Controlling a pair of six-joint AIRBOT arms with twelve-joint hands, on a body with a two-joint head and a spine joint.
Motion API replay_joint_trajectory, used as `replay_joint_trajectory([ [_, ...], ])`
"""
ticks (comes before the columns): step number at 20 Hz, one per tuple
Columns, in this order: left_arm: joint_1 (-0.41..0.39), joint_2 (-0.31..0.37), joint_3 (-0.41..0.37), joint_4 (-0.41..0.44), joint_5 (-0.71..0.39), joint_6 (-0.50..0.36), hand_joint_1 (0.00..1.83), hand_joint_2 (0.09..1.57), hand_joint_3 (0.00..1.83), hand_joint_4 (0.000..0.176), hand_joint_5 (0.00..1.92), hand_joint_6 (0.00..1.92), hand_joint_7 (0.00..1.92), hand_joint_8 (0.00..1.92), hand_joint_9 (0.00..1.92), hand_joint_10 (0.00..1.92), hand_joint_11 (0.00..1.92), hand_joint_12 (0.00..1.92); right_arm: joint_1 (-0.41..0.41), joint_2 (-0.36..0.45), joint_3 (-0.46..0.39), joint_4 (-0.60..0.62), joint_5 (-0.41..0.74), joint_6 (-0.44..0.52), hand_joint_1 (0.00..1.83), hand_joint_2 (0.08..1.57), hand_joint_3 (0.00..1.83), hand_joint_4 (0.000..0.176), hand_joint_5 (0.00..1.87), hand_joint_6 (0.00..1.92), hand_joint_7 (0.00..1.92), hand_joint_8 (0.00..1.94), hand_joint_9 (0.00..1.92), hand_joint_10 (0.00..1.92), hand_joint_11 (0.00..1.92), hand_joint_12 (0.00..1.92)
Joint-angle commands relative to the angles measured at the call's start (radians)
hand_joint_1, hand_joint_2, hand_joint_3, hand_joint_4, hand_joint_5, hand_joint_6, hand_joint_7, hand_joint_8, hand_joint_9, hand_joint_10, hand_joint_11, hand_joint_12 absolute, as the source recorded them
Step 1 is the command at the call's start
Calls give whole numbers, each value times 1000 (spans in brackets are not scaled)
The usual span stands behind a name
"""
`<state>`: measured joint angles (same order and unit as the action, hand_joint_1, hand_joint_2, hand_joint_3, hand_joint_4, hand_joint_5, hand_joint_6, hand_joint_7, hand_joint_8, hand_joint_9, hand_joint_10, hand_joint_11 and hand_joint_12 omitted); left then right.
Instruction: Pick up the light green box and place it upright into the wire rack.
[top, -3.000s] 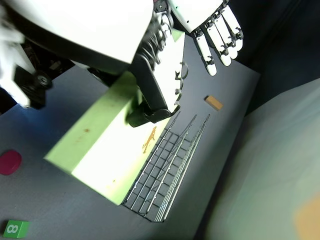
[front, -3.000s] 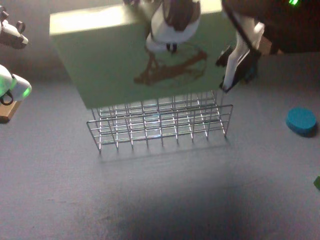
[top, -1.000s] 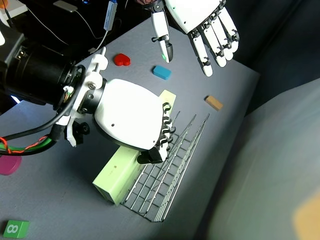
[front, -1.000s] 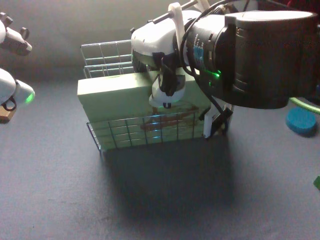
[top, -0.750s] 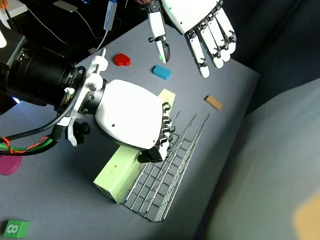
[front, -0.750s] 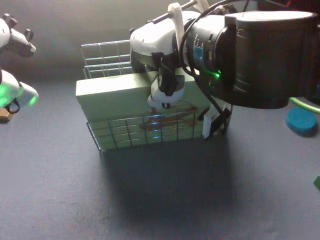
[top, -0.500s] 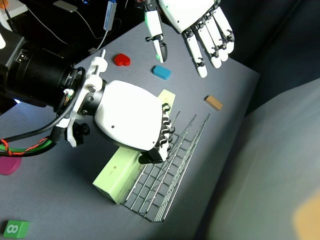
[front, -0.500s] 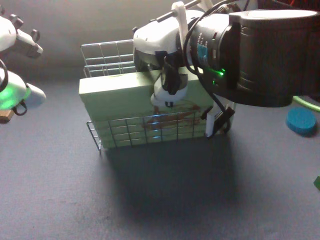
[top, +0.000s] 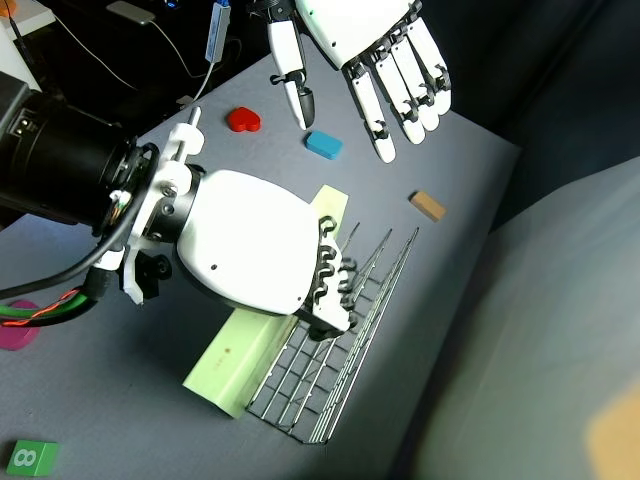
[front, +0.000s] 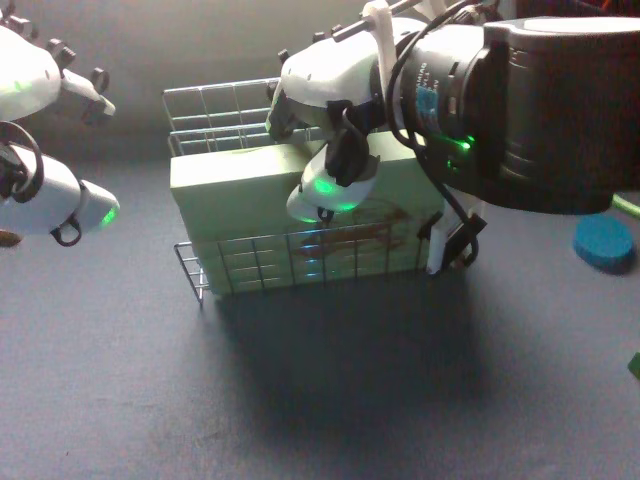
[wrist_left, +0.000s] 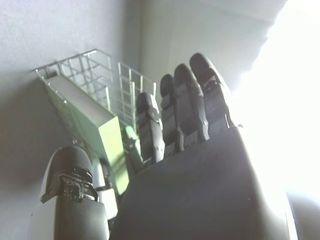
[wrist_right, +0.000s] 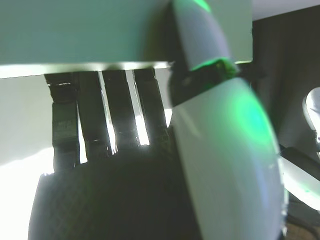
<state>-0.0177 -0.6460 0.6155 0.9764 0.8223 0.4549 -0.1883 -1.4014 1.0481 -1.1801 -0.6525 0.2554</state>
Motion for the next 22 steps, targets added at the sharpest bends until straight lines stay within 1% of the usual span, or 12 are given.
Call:
replay_joint_trajectory([
  [1, -5, -6, -5, 74, -35, 2, 180, 1196, 0, 116, 288, 0, 237, 0, 215, 1, 0, 582, 27, 9, -9, -59, 24, -1, 827, 1033, 0, 0, 413, 0, 420, 0, 395, 0, 112, 1075],
  [3, -5, -16, -11, 74, -25, -13, 181, 1195, 0, 116, 288, 0, 237, 0, 215, 1, 0, 582, 55, 43, -43, -59, 23, -1, 821, 1013, 0, 0, 393, 0, 398, 0, 363, 0, 71, 1087],
  [6, -3, -29, -21, 79, -17, -21, 182, 1195, 0, 116, 288, 0, 237, 0, 215, 1, 0, 581, 108, 128, -122, -60, 18, -8, 783, 903, 0, 0, 315, 0, 301, 0, 275, 0, 3, 1075],
  [9, -1, -33, -38, 89, -5, -42, 184, 1195, 0, 116, 288, 0, 237, 0, 214, 1, 0, 581, 167, 270, -263, -58, 15, -54, 723, 882, 0, 4, 248, 0, 236, 0, 245, 0, 0, 1033],
  [14, -1, -54, -56, 95, 12, -58, 185, 1194, 0, 117, 288, 0, 239, 1, 212, 0, 0, 593, 242, 450, -456, -57, -19, -133, 649, 900, 1, 6, 233, 3, 243, 6, 241, 3, 0, 1012],
  [15, 0, -59, -59, 95, 15, -59, 179, 1196, 0, 117, 293, 2, 234, 0, 211, 0, 0, 593, 242, 481, -493, -57, -24, -148, 630, 925, 7, 0, 312, 20, 339, 19, 310, 20, 45, 1071],
  [16, 3, -64, -62, 95, 16, -64, 179, 1196, 0, 117, 293, 2, 234, 0, 211, 0, 0, 593, 234, 510, -531, -57, -35, -167, 630, 925, 7, 0, 312, 20, 339, 19, 310, 20, 45, 1071],
  [18, 6, -69, -69, 103, 26, -83, 179, 1196, 0, 112, 327, 2, 264, 2, 242, 2, 0, 704, 199, 569, -605, -57, -43, -193, 587, 1048, 7, 0, 528, 23, 663, 28, 644, 78, 314, 1062],
  [19, 6, -70, -72, 112, 31, -98, 178, 1197, 0, 100, 373, 4, 326, 4, 313, 8, 31, 760, 180, 590, -624, -57, -30, -182, 591, 1084, 3, 0, 666, 13, 827, 69, 728, 374, 460, 1146],
  [20, 6, -70, -75, 118, 32, -111, 203, 1191, 0, 83, 452, 8, 449, 9, 452, 25, 133, 803, 168, 599, -630, -57, -11, -172, 612, 1110, 8, 0, 823, 79, 863, 418, 679, 965, 587, 1381],
  [21, 6, -72, -77, 118, 34, -112, 203, 1191, 0, 83, 452, 8, 449, 9, 452, 25, 133, 803, 166, 599, -629, -57, -1, -165, 612, 1110, 8, 0, 823, 79, 863, 418, 679, 965, 587, 1381],
  [22, 7, -75, -77, 118, 36, -116, 238, 1186, 0, 67, 540, 9, 563, 13, 592, 42, 254, 833, 167, 598, -627, -57, 4, -157, 637, 1129, 6, 0, 805, 473, 775, 899, 659, 1341, 677, 1572],
])
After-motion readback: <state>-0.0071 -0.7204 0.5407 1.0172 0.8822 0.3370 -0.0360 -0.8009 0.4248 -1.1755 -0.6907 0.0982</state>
